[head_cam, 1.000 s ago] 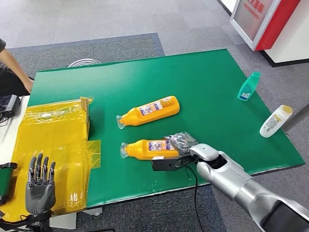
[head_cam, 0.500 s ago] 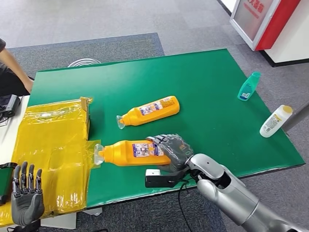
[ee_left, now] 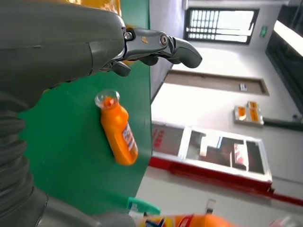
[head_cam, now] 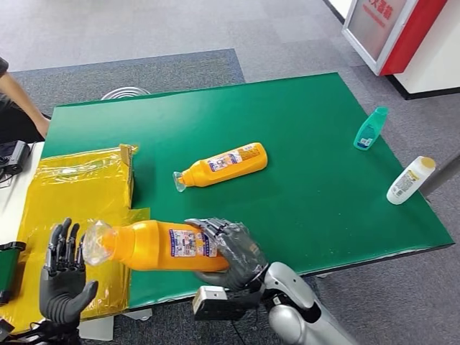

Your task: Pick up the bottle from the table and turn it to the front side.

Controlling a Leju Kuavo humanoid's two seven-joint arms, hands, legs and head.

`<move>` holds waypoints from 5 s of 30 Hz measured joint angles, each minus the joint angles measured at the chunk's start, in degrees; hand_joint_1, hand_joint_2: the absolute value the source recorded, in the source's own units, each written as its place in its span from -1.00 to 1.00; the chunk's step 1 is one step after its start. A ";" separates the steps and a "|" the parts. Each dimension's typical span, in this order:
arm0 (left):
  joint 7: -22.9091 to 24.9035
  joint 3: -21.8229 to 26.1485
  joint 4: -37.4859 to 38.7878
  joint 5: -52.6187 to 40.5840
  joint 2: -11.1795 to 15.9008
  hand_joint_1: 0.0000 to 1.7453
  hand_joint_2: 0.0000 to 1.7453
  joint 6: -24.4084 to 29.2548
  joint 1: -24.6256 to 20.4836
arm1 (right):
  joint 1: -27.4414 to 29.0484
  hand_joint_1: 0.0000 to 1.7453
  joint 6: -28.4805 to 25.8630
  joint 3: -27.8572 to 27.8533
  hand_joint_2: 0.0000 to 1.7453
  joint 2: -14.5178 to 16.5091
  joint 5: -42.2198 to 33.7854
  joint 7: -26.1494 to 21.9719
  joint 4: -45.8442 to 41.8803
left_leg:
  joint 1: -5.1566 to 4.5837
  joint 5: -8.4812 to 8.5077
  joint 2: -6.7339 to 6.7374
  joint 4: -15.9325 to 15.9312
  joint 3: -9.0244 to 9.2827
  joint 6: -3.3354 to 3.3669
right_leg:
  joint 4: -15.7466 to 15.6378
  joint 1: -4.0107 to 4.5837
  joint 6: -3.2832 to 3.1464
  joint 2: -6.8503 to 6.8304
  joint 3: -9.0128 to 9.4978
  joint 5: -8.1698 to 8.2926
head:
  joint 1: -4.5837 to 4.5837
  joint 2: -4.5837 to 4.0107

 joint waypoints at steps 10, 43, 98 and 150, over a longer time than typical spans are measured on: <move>5.38 -16.05 -5.43 1.67 5.67 -1.00 1.00 3.67 0.64 | 1.72 1.00 -3.43 -1.29 1.00 5.25 1.10 -1.34 4.84 | 0.00 0.01 0.00 0.00 0.01 -0.02 | 0.00 0.01 -0.01 0.00 0.00 0.01 | 0.00 -0.01; 10.57 -24.14 -1.06 15.36 10.28 -1.00 1.00 2.32 -1.32 | -1.65 1.00 -4.86 7.93 1.00 6.68 6.30 -3.13 13.35 | 0.00 0.00 0.01 0.00 0.01 -0.02 | 0.00 0.00 -0.01 0.01 -0.02 0.00 | -0.01 0.01; 3.37 -8.96 -20.61 -35.67 9.39 1.00 1.00 50.12 4.30 | 10.71 -1.00 -5.52 1.37 1.00 1.98 3.86 5.66 8.12 | 0.04 -0.17 -0.03 0.00 0.02 -0.08 | 0.00 0.05 -0.05 -0.03 0.00 -0.19 | 0.00 0.00; 35.20 -13.66 13.10 -68.58 22.65 1.00 1.00 41.33 -16.71 | 7.79 -1.00 -2.90 1.83 1.00 3.14 -2.22 3.98 19.01 | 0.08 -0.08 0.10 0.00 0.09 -0.20 | 0.03 0.10 -0.24 0.13 -0.08 -0.02 | 0.00 -0.01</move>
